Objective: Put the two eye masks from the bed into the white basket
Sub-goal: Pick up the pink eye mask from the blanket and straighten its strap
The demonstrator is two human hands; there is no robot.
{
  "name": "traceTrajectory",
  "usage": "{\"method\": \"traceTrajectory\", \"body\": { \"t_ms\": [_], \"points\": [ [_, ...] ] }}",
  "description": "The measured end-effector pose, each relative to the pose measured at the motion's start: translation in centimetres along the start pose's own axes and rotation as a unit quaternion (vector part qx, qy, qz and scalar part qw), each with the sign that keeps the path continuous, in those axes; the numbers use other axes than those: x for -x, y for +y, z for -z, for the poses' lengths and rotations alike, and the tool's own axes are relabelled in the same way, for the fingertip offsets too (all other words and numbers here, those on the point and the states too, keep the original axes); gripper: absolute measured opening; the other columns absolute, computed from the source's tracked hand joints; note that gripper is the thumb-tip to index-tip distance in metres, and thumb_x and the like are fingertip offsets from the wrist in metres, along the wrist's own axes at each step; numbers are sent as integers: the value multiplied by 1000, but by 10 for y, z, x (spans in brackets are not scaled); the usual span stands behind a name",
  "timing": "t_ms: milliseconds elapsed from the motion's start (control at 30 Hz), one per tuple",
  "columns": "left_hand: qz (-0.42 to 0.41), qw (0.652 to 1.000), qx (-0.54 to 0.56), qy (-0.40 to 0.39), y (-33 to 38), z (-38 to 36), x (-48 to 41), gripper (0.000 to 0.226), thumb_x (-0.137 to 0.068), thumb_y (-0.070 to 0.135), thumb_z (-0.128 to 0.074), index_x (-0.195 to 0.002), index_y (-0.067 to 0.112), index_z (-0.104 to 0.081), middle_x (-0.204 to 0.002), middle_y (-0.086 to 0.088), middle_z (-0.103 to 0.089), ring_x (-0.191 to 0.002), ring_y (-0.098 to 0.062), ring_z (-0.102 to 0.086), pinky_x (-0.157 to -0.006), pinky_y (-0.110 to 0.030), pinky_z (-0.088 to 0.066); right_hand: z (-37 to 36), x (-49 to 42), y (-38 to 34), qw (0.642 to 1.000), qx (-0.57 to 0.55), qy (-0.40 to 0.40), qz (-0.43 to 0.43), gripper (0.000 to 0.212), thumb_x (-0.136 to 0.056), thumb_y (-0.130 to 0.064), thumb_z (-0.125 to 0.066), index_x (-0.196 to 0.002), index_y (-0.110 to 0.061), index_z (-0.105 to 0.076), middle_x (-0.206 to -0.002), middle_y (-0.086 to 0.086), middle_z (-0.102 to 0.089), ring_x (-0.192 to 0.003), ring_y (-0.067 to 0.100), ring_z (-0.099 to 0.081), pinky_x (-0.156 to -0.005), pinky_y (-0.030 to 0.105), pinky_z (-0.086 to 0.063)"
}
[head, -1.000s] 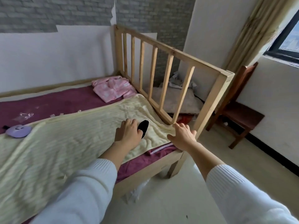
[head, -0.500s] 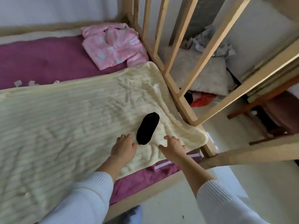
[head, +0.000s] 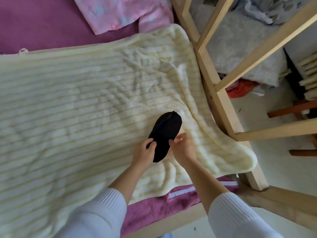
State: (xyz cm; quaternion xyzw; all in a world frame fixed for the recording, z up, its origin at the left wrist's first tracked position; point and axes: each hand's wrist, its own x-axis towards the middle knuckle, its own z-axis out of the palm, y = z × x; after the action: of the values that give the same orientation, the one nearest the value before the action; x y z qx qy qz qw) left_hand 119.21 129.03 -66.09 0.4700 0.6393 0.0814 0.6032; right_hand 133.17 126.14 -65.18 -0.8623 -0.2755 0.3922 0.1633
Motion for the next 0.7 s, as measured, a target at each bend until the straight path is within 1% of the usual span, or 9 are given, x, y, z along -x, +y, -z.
{"method": "traceTrajectory", "body": {
  "t_ms": [100,200,233,333,400,500,567,633,700],
  "points": [
    [35,996,78,-27,8,3,7,18,-88,33,-53,-93,39,-70,-106,10,-67,-93,-5,-60,-77,-27,-49,7,-3,-4,999,-44,1,1,16,-84,-20,-60,-97,-12,-57,-81,2,-63,-76,24,-59,-59,30,-42],
    [75,986,144,-38,29,10,23,19,-88,36,-51,-78,38,-67,-88,17,-63,-83,-2,-60,-76,-30,-51,25,10,-14,994,-102,-23,34,3,-86,-11,-56,-85,-14,-55,-73,4,-64,-69,23,-59,-53,28,-42],
    [85,981,171,-34,36,13,29,20,-89,36,-49,-79,35,-66,-91,14,-64,-84,-3,-60,-80,-31,-51,33,18,-18,992,-106,-29,57,10,-88,-10,-55,-80,-17,-53,-72,4,-66,-67,23,-61,-52,29,-42],
    [95,958,270,19,63,30,54,29,-93,34,-43,-82,22,-66,-109,3,-67,-106,-12,-60,-98,-40,-47,67,48,-37,983,-118,-41,136,19,-88,-5,-54,-77,-21,-55,-71,0,-65,-67,19,-62,-57,31,-45],
    [65,949,303,48,86,47,74,20,-89,32,-50,-80,20,-64,-109,2,-69,-110,-13,-60,-101,-40,-46,95,67,-54,969,-148,-48,193,24,-87,3,-54,-77,-19,-59,-71,-4,-61,-65,10,-57,-59,25,-43],
    [-38,955,293,9,132,79,120,13,-72,30,-64,-82,22,-63,-96,2,-73,-99,-18,-67,-89,-35,-50,146,103,-92,943,-214,-66,247,23,-85,10,-55,-80,-10,-66,-71,-3,-64,-61,2,-57,-55,14,-42],
    [-100,962,252,-35,160,101,155,19,-70,26,-64,-89,27,-65,-90,-1,-74,-89,-20,-70,-81,-35,-53,178,128,-119,918,-263,-98,279,26,-85,13,-54,-79,-9,-67,-64,-9,-67,-58,-1,-59,-51,11,-43],
    [-146,971,175,-70,185,119,188,32,-71,27,-63,-101,35,-66,-91,0,-76,-87,-18,-72,-78,-35,-57,202,151,-142,903,-274,-125,307,33,-85,14,-53,-72,-14,-64,-56,-12,-64,-54,-1,-55,-48,10,-42],
    [-198,971,114,-71,207,133,216,26,-78,24,-61,-100,36,-67,-84,3,-77,-82,-14,-73,-68,-32,-60,217,169,-161,894,-273,-141,328,32,-84,14,-54,-69,-13,-62,-52,-12,-61,-51,-1,-53,-48,10,-41]
  ]
}}
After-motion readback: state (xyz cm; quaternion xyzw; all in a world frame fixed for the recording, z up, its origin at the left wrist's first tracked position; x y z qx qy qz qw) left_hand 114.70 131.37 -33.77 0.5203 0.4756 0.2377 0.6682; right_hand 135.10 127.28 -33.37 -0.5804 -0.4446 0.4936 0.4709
